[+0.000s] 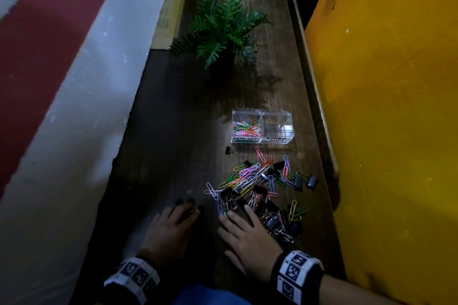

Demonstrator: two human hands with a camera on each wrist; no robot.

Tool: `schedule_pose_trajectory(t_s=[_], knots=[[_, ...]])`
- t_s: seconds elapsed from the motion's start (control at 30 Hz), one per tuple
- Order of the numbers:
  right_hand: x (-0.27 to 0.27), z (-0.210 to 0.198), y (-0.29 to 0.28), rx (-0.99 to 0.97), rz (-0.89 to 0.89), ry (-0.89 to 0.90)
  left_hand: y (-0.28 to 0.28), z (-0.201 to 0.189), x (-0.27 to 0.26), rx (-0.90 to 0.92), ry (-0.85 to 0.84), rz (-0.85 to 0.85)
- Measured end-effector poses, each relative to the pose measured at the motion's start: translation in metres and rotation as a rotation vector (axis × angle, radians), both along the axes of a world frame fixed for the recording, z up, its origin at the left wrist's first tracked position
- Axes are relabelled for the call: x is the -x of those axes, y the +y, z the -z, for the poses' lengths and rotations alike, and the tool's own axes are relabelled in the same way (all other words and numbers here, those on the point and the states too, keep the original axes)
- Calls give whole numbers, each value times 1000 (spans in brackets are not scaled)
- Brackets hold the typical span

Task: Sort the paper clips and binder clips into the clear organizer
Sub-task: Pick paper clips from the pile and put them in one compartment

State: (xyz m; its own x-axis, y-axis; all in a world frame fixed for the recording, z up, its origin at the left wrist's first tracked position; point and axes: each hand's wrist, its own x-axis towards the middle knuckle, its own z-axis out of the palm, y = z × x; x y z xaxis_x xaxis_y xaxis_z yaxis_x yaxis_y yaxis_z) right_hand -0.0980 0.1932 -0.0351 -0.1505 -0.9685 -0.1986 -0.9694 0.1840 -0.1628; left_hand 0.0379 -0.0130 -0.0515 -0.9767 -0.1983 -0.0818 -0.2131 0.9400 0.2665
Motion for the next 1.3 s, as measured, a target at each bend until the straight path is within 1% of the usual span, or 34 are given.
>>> schedule_pose_trajectory(t_s=[0.13, 0.23, 0.33, 0.4, 0.5, 0.57, 0.63, 0.73, 0.87, 0.97, 1.07, 1.17, 1.3], knots=[[2, 0, 14, 50, -27, 8, -1, -11, -1, -22, -15, -48], [1, -3, 16, 128, -8, 15, -1, -24, 23, -63, 18, -89], [-5, -6, 11, 180, 38, 24, 0, -27, 54, -78, 20, -55], [-10, -6, 4, 160, 96, 53, -2, -29, 72, -43, -31, -11], [-9, -8, -9, 111, 242, 87, -9, -27, 89, 9, -109, 17], [-5, -8, -18, 92, 310, 75, -13, -27, 95, -30, -126, 4], [-1, -8, -26, 80, 353, 40, -17, -25, 95, -70, -117, 0], [5, -11, -36, 76, 405, -30, -23, -25, 90, -84, -107, -2], [9, -18, -40, 89, 444, -110, -30, -24, 78, -171, -17, -88], [10, -23, -37, 104, 460, -202, -29, -30, 76, -239, 4, -144], [13, -30, -30, 137, 526, -304, -26, -34, 78, -293, 59, -175], [17, -37, -19, 141, 605, -436, -23, -34, 83, -283, 18, -142], [18, -36, -8, 124, 591, -434, -21, -32, 90, -245, -5, -83]])
